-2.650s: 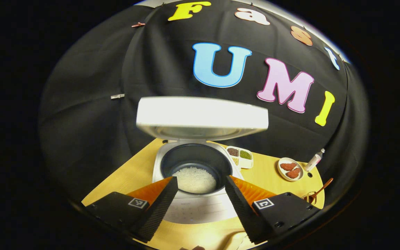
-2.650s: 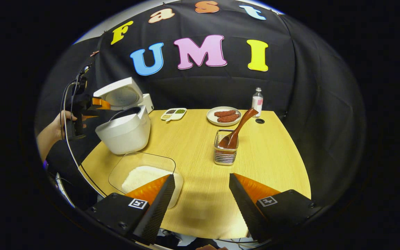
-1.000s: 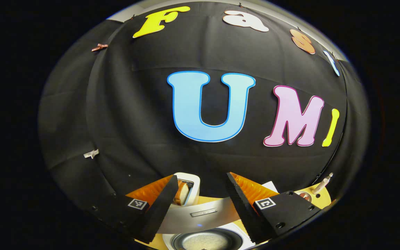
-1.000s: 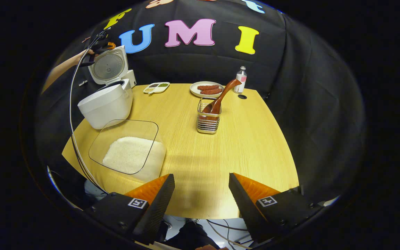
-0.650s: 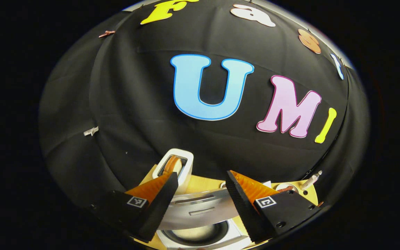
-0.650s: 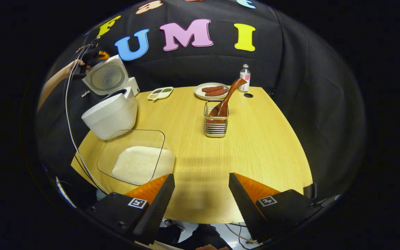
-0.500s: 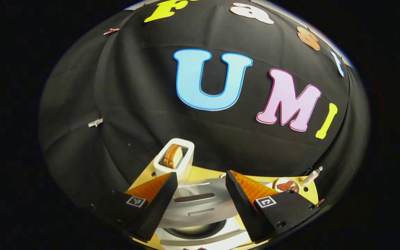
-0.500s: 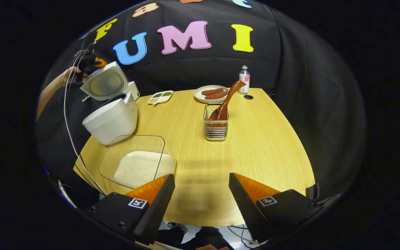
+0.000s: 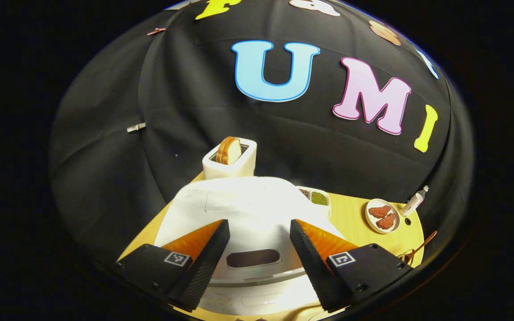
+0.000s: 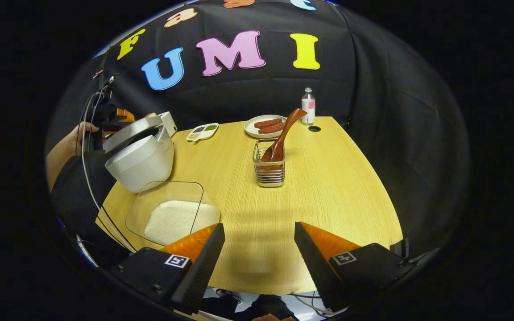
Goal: Close the left gripper, press the button to open the rice cooker; take a wooden spoon from the chopstick holder with the right hand, scoop a spoonful of rice and pour it into the rice cooker, then put the wooden spoon back into the chopstick holder.
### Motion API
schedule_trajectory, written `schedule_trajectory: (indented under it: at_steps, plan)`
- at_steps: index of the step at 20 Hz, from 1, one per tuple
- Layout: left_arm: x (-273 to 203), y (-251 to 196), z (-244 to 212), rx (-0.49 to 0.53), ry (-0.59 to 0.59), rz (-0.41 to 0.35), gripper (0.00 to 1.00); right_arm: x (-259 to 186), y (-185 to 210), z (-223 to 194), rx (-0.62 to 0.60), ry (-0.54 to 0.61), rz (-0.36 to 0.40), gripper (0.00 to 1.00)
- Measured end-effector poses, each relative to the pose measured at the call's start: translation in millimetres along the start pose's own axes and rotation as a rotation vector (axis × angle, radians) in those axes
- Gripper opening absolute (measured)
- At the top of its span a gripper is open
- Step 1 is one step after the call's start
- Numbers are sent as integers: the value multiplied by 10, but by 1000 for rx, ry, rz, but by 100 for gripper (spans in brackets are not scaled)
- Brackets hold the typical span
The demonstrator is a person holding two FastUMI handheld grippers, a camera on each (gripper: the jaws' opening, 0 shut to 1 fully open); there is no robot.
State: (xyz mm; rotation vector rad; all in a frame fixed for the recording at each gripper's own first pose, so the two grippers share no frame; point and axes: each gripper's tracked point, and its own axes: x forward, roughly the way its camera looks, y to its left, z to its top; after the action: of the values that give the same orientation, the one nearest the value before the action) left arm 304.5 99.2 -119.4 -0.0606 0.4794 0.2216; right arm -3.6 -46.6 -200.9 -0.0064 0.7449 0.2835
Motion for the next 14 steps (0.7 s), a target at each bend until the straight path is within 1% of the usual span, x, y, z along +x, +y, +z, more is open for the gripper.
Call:
schedule_trajectory:
  at_steps: [2, 3, 4, 5, 7, 8, 10, 11, 13, 14]
  plan:
    - [50, 18, -233, -16, 36, 7, 98, -13, -48, 4, -3, -4, -5, 99]
    - [69, 26, -268, -13, 35, 13, 98, -15, -68, -1, 1, -5, -8, 99]
    - [80, 30, -264, 7, 18, 17, 98, -11, -91, 2, 8, -3, -10, 99]
    - [87, 21, -312, 32, 31, 28, 98, -6, -119, -7, 18, -1, -13, 99]
    - [84, 35, -344, 115, 38, 38, 98, 1, -114, -16, 41, 0, -11, 99]
    - [94, 25, -347, 114, 22, 38, 98, 15, -110, -19, 52, 2, -7, 99]
    - [100, 9, -340, 68, -19, 25, 99, 13, -93, -34, 68, 5, -1, 99]
    - [89, 20, -348, 71, -45, 25, 99, 13, -97, -29, 71, 3, 0, 99]
    - [77, 37, -330, 127, -62, 29, 99, -3, -91, 1, 74, -11, 1, 99]
    - [79, 24, -338, 138, -69, 26, 98, -20, -83, 12, 72, -15, 4, 99]
